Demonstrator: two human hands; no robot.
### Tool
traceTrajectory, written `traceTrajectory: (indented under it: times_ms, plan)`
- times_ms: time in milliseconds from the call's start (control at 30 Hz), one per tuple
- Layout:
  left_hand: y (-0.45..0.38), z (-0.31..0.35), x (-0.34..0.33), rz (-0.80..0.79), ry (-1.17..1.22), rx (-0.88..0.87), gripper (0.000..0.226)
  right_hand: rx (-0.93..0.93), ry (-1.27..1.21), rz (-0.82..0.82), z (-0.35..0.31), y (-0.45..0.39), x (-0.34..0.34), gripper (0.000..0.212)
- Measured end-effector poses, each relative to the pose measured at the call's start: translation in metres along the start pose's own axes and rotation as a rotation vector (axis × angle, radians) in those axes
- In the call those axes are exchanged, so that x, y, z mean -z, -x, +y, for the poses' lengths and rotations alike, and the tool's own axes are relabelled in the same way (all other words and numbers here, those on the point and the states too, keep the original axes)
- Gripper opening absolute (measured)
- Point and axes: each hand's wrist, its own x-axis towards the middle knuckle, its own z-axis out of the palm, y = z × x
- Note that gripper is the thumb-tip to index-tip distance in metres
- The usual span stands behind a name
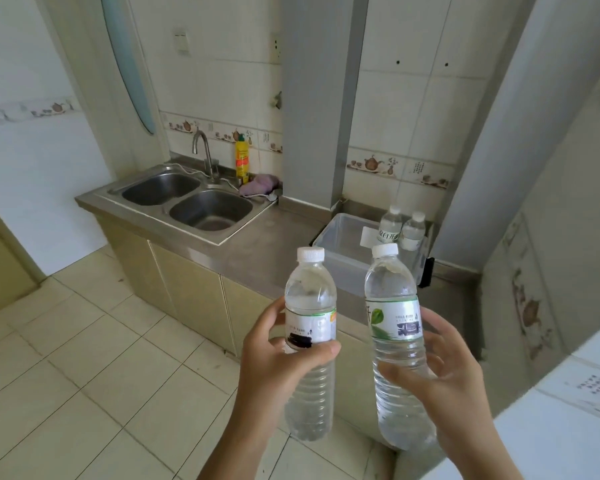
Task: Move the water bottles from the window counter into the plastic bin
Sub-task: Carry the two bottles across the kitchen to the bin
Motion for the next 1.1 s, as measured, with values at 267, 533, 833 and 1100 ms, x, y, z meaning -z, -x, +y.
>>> traceTrajectory:
  times_ms: [267, 533, 833, 1100]
  plan:
    - [-0.126, 0.005, -0.057, -0.114, 0.004, -0.005, 0.070, -0.006, 0.004, 0.094, 0.016, -0.113, 0.005, 0.082]
    - [-0.261, -0.001, -0.114, -0.260, -0.041, -0.068, 0.072, -0.048, 0.019, 0.243, 0.046, -0.226, -0.004, 0.085]
    - [-0.383, -0.016, -0.182, -0.493, -0.093, -0.066, 0.073, -0.081, 0.061, 0.402, 0.066, -0.327, -0.002, 0.087]
    - [-0.428, -0.049, -0.226, -0.569, -0.116, -0.056, 0.079, -0.100, 0.168, 0.465, 0.094, -0.375, 0.010, 0.095]
